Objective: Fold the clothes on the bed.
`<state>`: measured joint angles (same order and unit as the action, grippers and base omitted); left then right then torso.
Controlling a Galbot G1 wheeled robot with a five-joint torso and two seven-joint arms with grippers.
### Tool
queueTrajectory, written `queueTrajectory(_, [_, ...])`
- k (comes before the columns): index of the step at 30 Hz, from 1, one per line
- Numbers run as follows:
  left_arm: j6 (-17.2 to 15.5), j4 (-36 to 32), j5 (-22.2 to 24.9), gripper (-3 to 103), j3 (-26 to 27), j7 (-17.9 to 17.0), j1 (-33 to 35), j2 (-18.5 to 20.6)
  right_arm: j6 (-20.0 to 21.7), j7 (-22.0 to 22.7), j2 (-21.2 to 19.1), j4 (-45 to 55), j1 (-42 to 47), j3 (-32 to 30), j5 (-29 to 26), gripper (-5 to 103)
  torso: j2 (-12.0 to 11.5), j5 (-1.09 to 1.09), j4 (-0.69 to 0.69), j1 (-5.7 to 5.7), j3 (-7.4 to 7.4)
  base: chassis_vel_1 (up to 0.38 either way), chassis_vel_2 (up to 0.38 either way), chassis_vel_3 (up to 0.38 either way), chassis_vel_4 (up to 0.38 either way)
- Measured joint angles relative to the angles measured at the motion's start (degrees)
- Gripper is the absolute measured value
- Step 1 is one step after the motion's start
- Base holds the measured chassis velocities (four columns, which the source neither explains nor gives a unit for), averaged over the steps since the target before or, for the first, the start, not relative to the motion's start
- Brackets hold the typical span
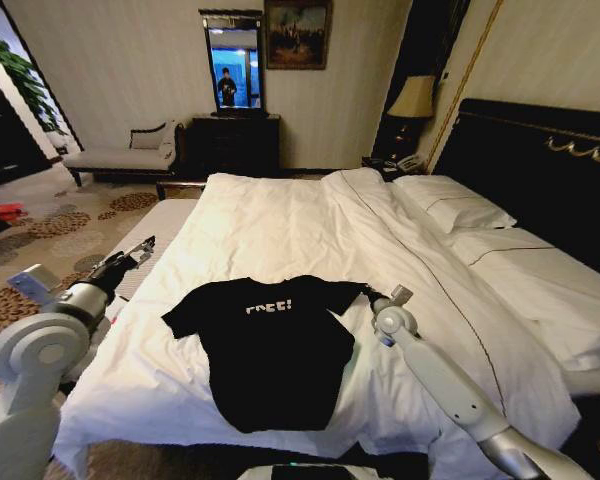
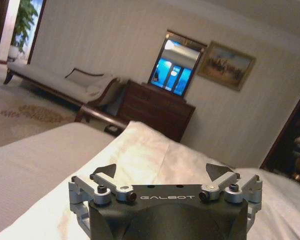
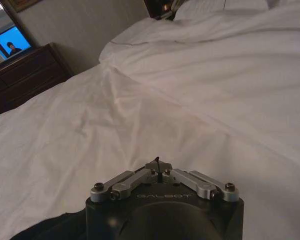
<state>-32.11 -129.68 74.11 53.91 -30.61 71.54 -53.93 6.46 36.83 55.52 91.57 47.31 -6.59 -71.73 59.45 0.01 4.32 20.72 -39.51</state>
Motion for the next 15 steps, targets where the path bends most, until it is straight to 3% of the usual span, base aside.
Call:
queueTrajectory(5, [-3.2,0.1,-0.5,100,-0.3,-1.0,5.7,-0.7,-0.2,1.3,-1.4,6.4,3.9,-2.6,0.4,16,0.0,-0.02,0.01,0.01,0.00,0.000,0.000,0.000,0.000])
queueTrajectory(6, [-5.7,-1.2,1.5,100,-0.8,-1.0,13.8,0.1,0.3,4.6,-4.0,13.6,8.8,-4.5,-1.4,32,0.0,-0.03,-0.02,0.00,0.01,0.000,0.000,0.000,0.000])
queueTrajectory(7, [-6.7,-1.9,2.5,100,-0.8,-1.0,16.9,1.1,0.8,5.7,-5.1,16.1,11.1,-4.9,-2.2,37,0.0,-0.02,0.00,0.00,0.01,0.000,0.000,0.000,0.000])
queueTrajectory(8, [-6.7,-1.9,2.5,100,-0.8,-1.0,16.9,1.1,0.8,5.7,-5.1,16.1,11.1,-4.9,-2.2,37,0.0,-0.02,0.00,0.00,0.01,0.000,0.000,0.000,0.000])
queueTrajectory(12, [-8.7,-2.4,2.7,100,-2.8,0.1,28.9,6.0,2.8,9.9,-7.0,23.3,19.1,-5.6,-3.8,60,0.0,0.01,0.02,-0.01,0.01,0.000,0.000,0.000,0.000])
queueTrajectory(14, [-8.7,-2.3,1.7,100,-4.1,0.8,31.3,7.0,2.9,10.3,-6.7,24.0,20.7,-5.3,-2.7,60,0.0,0.00,0.01,-0.01,0.01,0.000,0.000,0.000,0.000])
queueTrajectory(15, [-8.7,-2.1,0.2,100,-5.6,1.6,33.3,7.9,3.0,10.5,-6.3,24.2,21.7,-4.9,-1.7,65,0.0,-0.02,0.01,-0.01,0.01,0.000,0.000,0.000,0.000])
